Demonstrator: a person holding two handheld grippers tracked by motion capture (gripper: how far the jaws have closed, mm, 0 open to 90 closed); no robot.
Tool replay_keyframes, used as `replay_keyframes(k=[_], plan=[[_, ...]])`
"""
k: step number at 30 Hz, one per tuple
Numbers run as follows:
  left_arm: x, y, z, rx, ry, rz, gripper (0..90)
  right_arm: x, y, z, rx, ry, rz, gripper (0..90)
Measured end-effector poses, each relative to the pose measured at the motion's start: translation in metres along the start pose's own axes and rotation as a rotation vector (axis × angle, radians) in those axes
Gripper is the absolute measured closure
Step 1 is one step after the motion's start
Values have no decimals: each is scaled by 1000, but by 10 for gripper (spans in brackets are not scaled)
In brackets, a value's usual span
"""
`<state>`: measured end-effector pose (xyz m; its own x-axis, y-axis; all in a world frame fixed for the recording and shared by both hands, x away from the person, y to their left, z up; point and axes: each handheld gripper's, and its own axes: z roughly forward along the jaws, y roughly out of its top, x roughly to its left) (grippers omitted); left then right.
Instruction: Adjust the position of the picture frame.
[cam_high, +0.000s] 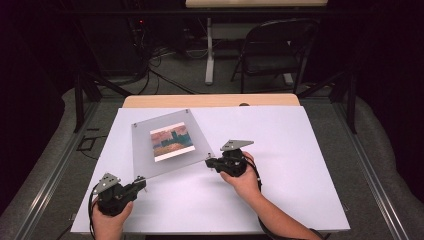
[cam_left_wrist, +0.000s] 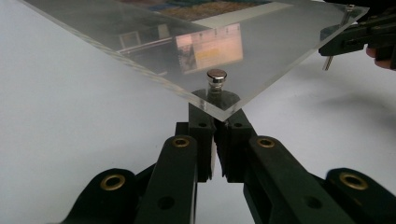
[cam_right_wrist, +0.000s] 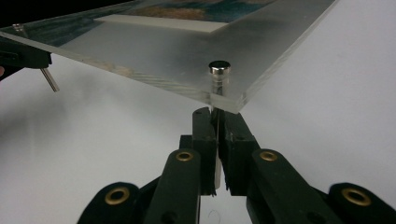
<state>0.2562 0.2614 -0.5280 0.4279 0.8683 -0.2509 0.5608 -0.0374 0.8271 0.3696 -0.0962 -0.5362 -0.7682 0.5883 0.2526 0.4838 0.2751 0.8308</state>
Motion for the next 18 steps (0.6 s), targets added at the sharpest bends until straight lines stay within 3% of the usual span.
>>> replay_keyframes(k=[10,18], plan=[[-3,13,1,-8,-23,13,849,0,2,-11,-35,-5,1,858],[-9,31,15,-15,-42,35,850,-5,-3,-30,-54,-31,26,859]])
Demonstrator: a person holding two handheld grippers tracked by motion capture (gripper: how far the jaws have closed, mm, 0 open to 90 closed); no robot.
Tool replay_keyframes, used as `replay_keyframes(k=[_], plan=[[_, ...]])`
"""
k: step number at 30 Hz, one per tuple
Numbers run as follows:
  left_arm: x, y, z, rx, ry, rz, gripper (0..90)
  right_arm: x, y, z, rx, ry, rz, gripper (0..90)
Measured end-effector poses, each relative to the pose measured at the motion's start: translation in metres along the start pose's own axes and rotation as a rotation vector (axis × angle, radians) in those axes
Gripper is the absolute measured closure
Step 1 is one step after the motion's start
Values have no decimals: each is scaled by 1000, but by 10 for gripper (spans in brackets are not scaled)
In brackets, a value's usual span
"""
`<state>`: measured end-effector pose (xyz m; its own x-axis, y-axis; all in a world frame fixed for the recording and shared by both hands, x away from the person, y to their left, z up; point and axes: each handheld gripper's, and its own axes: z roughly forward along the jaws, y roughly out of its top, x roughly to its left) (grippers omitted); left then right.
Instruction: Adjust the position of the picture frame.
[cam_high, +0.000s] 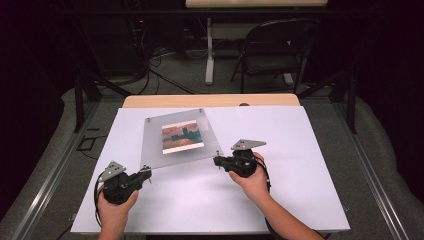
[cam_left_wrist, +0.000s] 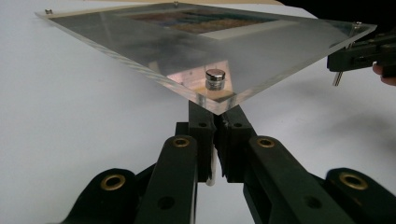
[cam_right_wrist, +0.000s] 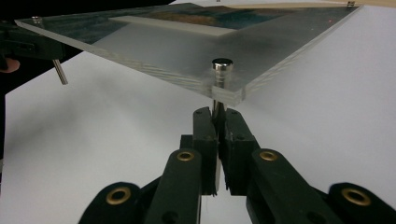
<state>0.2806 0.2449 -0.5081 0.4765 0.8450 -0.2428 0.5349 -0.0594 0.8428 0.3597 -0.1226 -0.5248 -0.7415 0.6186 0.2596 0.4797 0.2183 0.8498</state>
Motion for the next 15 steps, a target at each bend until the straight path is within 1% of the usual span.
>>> replay_keyframes(k=[3,4,6,8,10,12,15], plan=[[-5,8,6,-10,-13,19,850,-3,-3,-9,-10,-13,24,859],[-6,9,8,-12,-17,19,850,-4,-3,-12,-15,-15,28,859],[-8,13,13,-10,-26,23,850,-6,-3,-18,-17,-23,31,859],[-9,16,18,-9,-32,18,850,-7,-3,-23,-23,-33,35,859],[-10,20,24,-9,-39,20,850,-9,-4,-29,-24,-41,31,859],[-12,23,29,-10,-48,30,851,-11,-6,-33,-25,-48,36,859],[-16,27,35,-7,-62,46,850,-15,-9,-40,-27,-59,55,860]])
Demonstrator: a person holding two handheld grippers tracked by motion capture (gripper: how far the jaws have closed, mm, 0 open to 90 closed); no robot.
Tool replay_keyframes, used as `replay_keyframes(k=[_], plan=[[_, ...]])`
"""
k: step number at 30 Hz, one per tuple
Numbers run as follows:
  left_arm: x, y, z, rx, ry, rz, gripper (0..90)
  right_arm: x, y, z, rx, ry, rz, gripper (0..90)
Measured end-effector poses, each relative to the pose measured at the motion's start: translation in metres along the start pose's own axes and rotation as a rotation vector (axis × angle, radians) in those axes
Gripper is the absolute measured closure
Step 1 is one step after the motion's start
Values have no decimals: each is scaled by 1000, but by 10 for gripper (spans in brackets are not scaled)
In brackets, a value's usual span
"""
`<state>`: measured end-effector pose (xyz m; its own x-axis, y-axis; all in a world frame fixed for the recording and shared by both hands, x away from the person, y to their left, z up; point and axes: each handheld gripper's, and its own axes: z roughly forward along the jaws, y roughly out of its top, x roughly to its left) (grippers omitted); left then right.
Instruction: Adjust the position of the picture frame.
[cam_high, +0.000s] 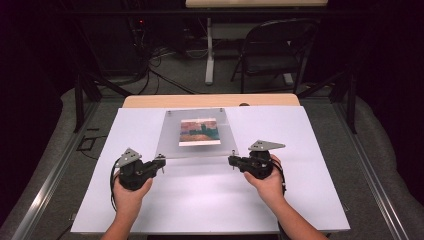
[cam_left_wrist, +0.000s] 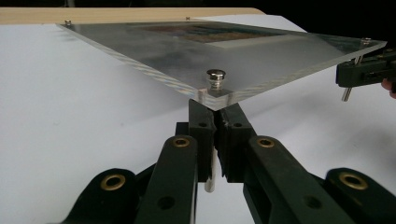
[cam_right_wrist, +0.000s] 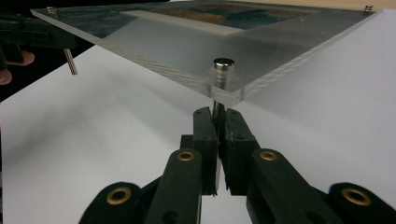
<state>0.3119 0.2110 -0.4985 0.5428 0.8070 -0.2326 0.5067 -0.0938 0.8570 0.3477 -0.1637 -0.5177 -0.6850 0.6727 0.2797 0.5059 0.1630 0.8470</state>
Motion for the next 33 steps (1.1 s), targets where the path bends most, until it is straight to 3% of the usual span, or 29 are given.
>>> replay_keyframes(k=[8,17,33], plan=[[-8,9,21,6,-35,-5,851,-9,-3,-17,-28,-31,14,859],[-15,18,33,-4,-57,10,850,-20,-4,-30,-45,-61,38,858],[-15,10,46,20,-61,-5,850,-25,-8,-31,-42,-83,32,858]])
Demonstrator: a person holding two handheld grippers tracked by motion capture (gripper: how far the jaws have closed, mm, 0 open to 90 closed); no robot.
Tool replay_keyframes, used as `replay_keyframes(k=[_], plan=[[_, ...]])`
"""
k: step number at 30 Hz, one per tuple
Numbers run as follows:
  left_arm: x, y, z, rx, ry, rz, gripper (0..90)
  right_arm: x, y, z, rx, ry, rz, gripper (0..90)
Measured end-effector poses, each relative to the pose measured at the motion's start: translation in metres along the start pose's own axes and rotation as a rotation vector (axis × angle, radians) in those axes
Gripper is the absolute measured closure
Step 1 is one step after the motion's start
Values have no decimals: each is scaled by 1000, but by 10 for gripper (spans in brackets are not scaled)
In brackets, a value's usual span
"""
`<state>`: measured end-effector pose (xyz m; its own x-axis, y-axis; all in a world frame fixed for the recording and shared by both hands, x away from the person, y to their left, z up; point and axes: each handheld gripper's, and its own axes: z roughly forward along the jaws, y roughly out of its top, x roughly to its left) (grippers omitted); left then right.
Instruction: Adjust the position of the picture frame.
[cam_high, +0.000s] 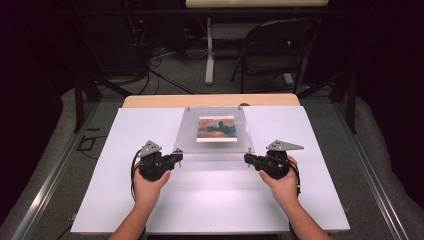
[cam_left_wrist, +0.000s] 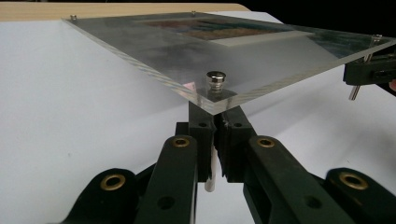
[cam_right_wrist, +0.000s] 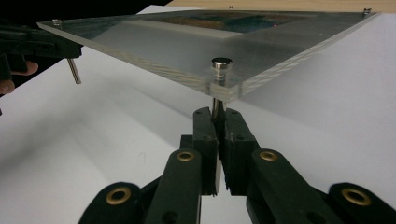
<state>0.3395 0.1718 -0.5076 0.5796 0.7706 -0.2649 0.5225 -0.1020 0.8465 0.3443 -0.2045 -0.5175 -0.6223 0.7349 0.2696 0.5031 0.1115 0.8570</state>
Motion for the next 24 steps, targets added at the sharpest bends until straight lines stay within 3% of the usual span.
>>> replay_keyframes(k=[13,24], plan=[[1,-7,3,14,-4,6,850,0,-5,1,11,-11,-10,858],[2,-19,8,60,2,25,849,-1,-14,7,70,-16,-28,856]])
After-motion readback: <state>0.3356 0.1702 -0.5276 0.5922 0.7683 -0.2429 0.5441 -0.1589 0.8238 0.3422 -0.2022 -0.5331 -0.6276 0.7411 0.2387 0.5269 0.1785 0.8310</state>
